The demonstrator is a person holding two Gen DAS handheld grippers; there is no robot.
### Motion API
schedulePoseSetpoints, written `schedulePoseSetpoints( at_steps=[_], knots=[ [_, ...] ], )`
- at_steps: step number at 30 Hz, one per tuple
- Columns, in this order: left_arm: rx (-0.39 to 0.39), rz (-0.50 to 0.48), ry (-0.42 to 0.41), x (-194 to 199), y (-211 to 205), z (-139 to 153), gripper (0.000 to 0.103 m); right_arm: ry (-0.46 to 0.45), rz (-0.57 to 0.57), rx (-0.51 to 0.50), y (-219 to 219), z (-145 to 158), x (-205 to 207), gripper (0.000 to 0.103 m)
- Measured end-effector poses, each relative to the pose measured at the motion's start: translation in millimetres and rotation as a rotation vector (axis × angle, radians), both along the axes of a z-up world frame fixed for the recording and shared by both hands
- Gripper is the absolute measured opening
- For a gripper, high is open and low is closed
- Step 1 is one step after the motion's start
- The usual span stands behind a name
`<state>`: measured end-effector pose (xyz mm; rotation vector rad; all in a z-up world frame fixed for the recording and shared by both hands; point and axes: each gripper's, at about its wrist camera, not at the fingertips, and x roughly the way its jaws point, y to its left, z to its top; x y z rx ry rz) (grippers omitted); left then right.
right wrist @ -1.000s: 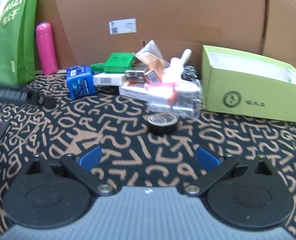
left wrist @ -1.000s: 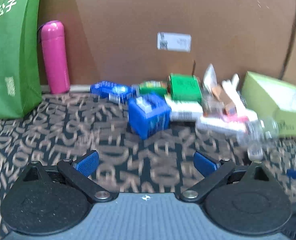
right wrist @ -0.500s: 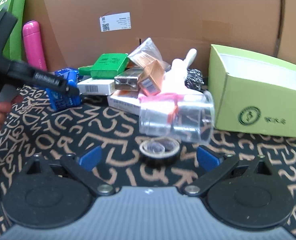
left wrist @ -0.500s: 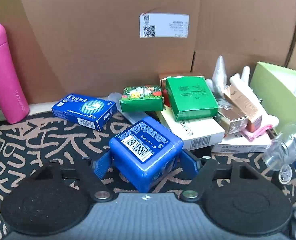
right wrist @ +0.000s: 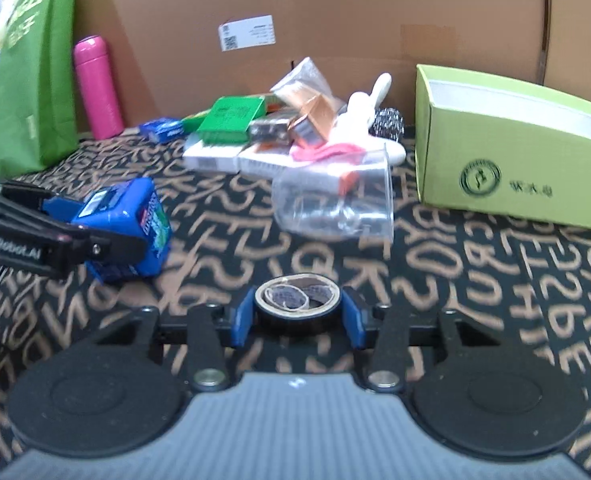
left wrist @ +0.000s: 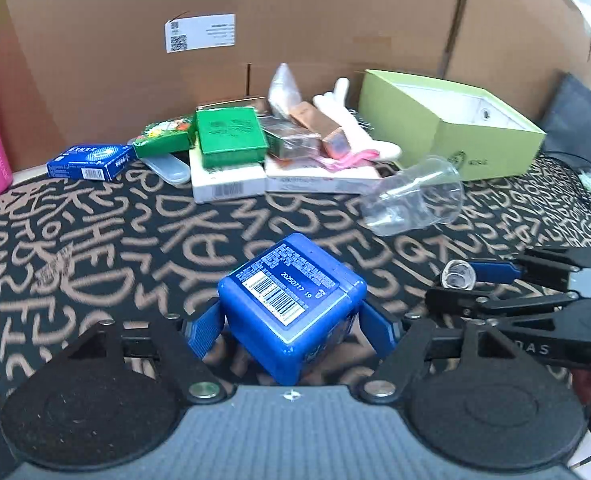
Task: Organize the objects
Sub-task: 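Carry blue cube box and tape roll into the lime-green box and release both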
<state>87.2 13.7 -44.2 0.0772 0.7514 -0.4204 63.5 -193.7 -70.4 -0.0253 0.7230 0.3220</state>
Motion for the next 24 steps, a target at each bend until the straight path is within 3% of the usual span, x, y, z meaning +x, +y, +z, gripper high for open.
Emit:
schedulePoseSetpoints(
  at_steps=[5, 13, 18, 24],
  knots=[
    [0.074, 0.004, -0.039, -4, -9, -3, 0.077, -0.015, 0.007, -0.019, -1, 0, -8, 0.05],
    [0.056, -0.012, -0.026, -8, -11, 5, 0.077, -0.056, 0.02, -0.017, -5, 1, -18, 0.045],
    [-0.017, -0.09, -0.076, -7, -31, 41, 0.077, -0.141, 0.024, 0.036, -26, 37, -25, 0.045],
    [-0.113, -0.182, -0.162, 28, -89, 99, 0.077, -0.279, -0.038, -0.016, -65, 92, -3, 0.045]
  ],
)
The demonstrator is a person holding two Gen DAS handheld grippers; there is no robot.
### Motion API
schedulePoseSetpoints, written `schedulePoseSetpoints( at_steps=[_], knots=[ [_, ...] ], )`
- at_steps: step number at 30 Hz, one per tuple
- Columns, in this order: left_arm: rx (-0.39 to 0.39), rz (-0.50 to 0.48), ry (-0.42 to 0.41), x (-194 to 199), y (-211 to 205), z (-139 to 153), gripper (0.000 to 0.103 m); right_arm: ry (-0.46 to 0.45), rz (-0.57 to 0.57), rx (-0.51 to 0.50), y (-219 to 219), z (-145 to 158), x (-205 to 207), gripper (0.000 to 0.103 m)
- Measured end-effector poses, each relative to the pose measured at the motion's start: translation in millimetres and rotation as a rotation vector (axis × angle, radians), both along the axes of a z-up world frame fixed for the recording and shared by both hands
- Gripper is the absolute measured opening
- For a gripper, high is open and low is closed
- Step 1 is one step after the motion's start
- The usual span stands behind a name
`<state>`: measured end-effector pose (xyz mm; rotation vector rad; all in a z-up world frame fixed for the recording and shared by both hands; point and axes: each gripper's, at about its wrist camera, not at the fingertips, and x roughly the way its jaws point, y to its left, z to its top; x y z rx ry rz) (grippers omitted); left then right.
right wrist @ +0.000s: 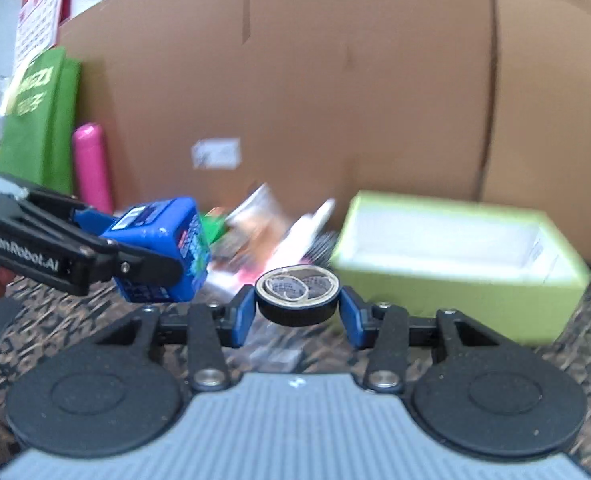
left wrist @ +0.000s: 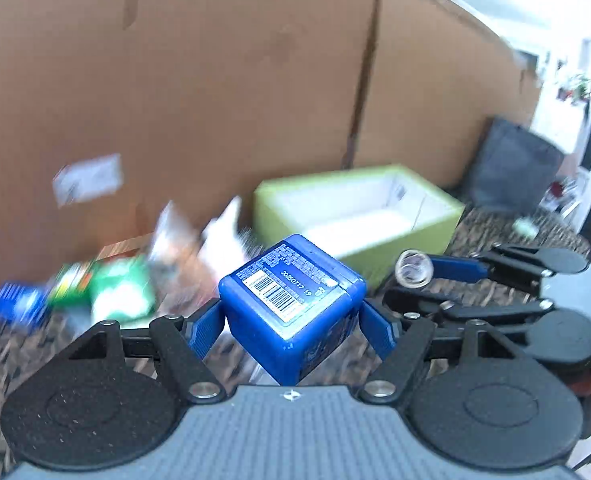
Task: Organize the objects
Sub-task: 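Carry blue cube box and tape roll into the lime-green box and release both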
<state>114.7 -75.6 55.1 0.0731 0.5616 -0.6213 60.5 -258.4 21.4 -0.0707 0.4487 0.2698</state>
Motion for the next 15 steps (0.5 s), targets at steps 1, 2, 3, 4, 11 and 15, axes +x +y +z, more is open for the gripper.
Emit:
schedulePoseSetpoints(
  at_steps=[1, 2, 3, 4, 11, 15],
  knots=[
    [-0.016, -0.007, 0.0, 11, -13, 7, 0.077, -0.016, -0.016, -0.016, -6, 7, 7, 0.045],
    [-0.03, -0.013, 0.01, 20, -24, 13, 0.077, -0.026, -0.037, -0.037, -13, 13, 15, 0.045],
    [-0.046, -0.016, 0.027, 32, -34, 17, 0.077, -0.036, -0.061, -0.061, -20, 17, 25, 0.045],
    [-0.062, -0.016, 0.049, 46, -48, 21, 0.077, -0.038, -0.078, -0.081, -26, 19, 35, 0.045],
    [0.01, 0.012, 0.025, 113, -131, 12, 0.077, 0.032, -0.189, -0.164, -78, 15, 116, 0.045],
    [0.036, -0.003, 0.091, 143, -155, -15, 0.077, 0.116, -0.225, -0.154, -104, -6, 157, 0.045]
  ],
)
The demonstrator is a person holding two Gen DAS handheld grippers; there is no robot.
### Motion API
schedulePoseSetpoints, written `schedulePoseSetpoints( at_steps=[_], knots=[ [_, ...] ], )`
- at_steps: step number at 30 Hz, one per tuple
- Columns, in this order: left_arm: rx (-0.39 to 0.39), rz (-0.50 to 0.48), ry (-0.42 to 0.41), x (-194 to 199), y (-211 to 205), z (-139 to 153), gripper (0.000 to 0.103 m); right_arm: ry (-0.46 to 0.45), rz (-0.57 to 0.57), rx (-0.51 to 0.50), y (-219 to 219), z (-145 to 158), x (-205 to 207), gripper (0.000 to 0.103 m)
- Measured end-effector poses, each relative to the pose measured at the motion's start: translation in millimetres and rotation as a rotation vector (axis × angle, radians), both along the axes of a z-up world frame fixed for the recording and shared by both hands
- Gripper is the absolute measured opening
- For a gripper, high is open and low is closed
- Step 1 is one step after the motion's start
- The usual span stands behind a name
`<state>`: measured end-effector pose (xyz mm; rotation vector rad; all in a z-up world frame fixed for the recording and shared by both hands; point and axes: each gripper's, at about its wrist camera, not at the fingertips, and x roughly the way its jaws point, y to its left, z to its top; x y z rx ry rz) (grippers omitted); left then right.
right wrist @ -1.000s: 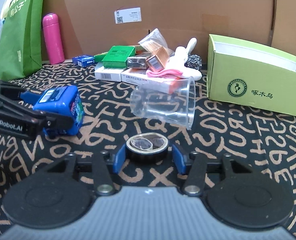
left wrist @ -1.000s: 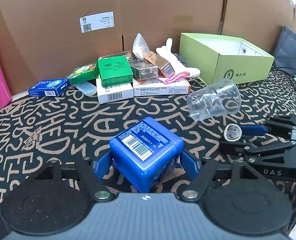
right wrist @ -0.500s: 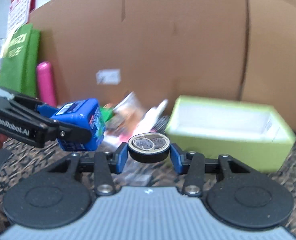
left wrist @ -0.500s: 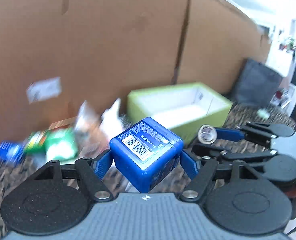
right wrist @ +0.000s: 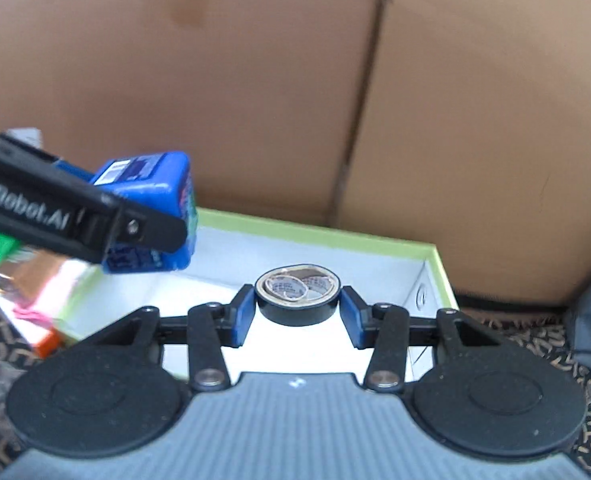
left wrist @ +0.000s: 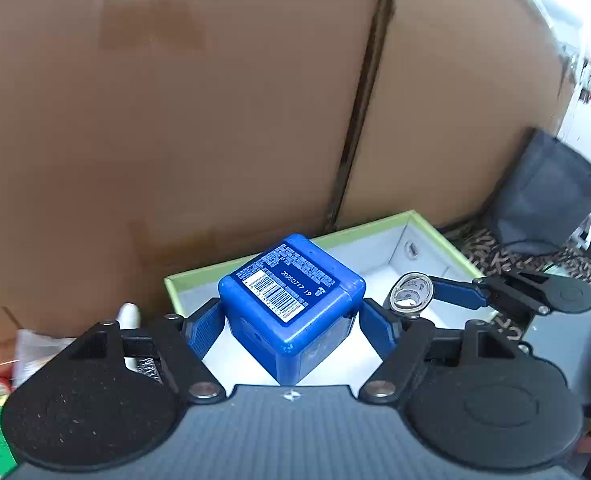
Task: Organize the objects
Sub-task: 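Carry blue cube box and tape roll into the lime-green box and release both, then move both tools back toward the pile of items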
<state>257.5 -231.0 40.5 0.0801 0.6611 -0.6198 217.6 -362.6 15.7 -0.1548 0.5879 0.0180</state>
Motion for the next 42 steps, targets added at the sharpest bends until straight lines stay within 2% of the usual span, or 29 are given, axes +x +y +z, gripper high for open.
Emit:
schedulePoseSetpoints(
  at_steps=[4, 7, 8, 9, 10, 11, 15, 17, 20, 22, 28, 31, 33, 38, 40, 42],
  knots=[
    [0.022, -0.006, 0.002, 13, -10, -17, 0.077, 0.074, -0.001, 0.015, -13, -23, 27, 0.045],
    [-0.029, -0.035, 0.015, 17, -10, -25, 0.08, 0.105, 0.005, 0.017, -16, -36, 37, 0.045],
    [-0.049, -0.047, 0.036, 20, -5, -22, 0.09, 0.113, 0.002, 0.02, -16, -39, 39, 0.051],
    [-0.064, -0.04, 0.059, 21, -4, -21, 0.095, 0.118, -0.001, 0.028, -18, -41, 41, 0.058],
    [-0.087, -0.024, 0.067, 21, 0, -18, 0.095, 0.118, -0.006, 0.032, -19, -40, 41, 0.072],
    [-0.101, -0.021, 0.057, 18, 3, -13, 0.095, 0.102, -0.015, 0.027, -21, -37, 38, 0.078],
    [-0.184, 0.005, -0.046, -13, 29, 17, 0.097, -0.005, -0.014, -0.017, -24, -8, 11, 0.09],
    [-0.221, 0.034, -0.115, -38, 45, 31, 0.101, -0.076, -0.016, -0.031, -23, 9, -12, 0.103],
    [-0.25, 0.094, -0.181, -75, 72, 40, 0.103, -0.161, -0.011, -0.021, -18, 27, -48, 0.103],
    [-0.262, 0.135, -0.192, -98, 88, 40, 0.103, -0.193, 0.007, 0.013, -13, 33, -80, 0.103],
    [-0.2, 0.271, -0.198, -151, 132, 14, 0.103, -0.224, 0.071, 0.113, 21, 37, -131, 0.103],
    [-0.225, 0.307, -0.123, -170, 163, -6, 0.103, -0.218, 0.099, 0.149, 50, 16, -152, 0.103],
    [-0.226, 0.345, -0.111, -183, 174, -25, 0.103, -0.207, 0.111, 0.168, 63, 9, -164, 0.103],
    [-0.219, 0.463, -0.178, -201, 216, -55, 0.103, -0.147, 0.153, 0.224, 95, -16, -179, 0.103],
    [-0.201, 0.477, -0.212, -203, 225, -63, 0.103, -0.119, 0.155, 0.234, 104, -30, -181, 0.103],
    [-0.192, 0.466, -0.205, -203, 235, -69, 0.103, -0.084, 0.151, 0.238, 114, -44, -178, 0.103]
  ],
)
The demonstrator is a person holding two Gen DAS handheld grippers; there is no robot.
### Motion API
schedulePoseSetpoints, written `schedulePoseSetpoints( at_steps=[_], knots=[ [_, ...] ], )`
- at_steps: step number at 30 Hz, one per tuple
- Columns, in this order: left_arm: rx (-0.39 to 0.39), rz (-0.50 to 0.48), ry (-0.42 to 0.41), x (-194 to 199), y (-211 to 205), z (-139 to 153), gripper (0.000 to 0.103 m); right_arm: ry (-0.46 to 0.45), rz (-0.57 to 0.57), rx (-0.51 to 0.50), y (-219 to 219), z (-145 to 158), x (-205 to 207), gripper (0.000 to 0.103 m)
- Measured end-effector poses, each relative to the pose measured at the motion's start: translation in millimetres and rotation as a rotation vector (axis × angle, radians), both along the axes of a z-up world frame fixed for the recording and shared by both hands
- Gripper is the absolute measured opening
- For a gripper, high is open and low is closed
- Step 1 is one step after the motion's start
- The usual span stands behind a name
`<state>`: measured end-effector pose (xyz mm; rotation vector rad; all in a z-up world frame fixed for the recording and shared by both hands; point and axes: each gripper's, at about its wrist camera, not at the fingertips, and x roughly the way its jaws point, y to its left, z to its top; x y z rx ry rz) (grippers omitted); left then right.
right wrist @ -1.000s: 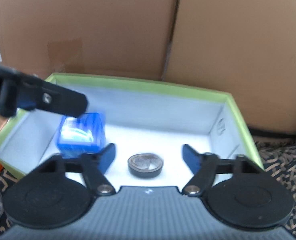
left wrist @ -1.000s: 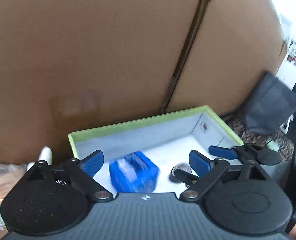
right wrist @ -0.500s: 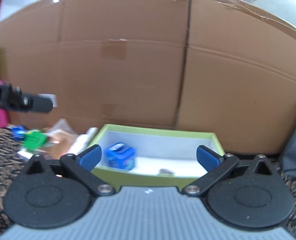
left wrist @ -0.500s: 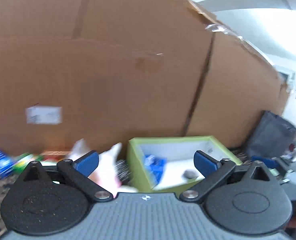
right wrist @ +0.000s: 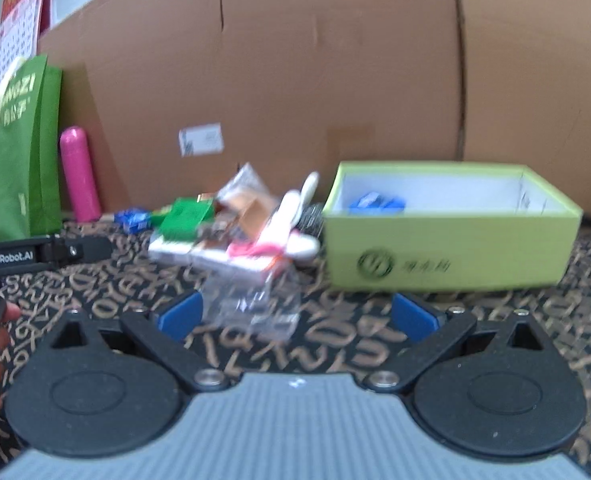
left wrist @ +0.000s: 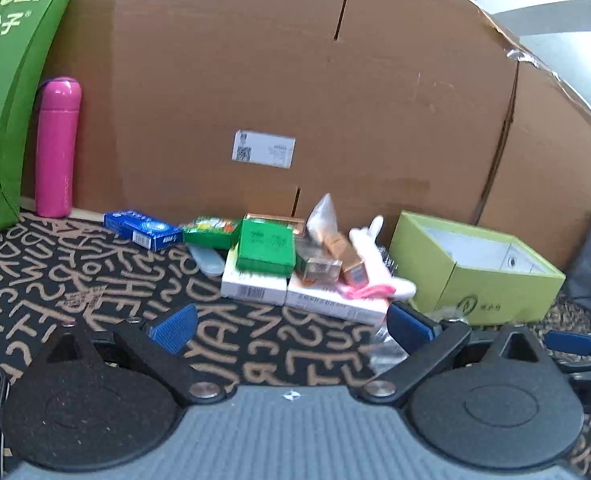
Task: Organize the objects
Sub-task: 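Move both tools back toward the pile of items, then grasp the green box with left tool while right tool grasps the bronze box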
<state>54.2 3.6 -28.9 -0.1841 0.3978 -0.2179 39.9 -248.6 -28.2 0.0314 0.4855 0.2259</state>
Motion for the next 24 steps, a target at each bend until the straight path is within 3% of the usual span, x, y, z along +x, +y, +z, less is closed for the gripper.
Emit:
schedulePoseSetpoints(
  at_steps=[2, 5, 12, 15, 20, 24],
  knots=[
    [0.007, -0.03, 0.036, 4, 3, -4, 0.103, 0.032, 0.005, 0.011, 9, -11, 5, 0.103],
    [0.049, -0.04, 0.024, 10, 3, -3, 0.103, 0.06, 0.016, 0.009, 23, -18, 13, 0.103],
    [0.115, 0.046, 0.026, 47, 16, 1, 0.103, -0.011, 0.072, -0.038, 54, -3, 21, 0.102],
    [0.104, 0.071, 0.019, 67, 22, 6, 0.103, -0.037, 0.091, -0.073, 67, 3, 39, 0.094],
    [0.129, 0.057, 0.029, 109, 12, 12, 0.101, -0.03, 0.087, -0.132, 84, 6, 87, 0.071],
    [0.181, 0.024, 0.066, 144, -4, 7, 0.099, 0.023, 0.076, -0.166, 93, -1, 128, 0.063]
  ],
)
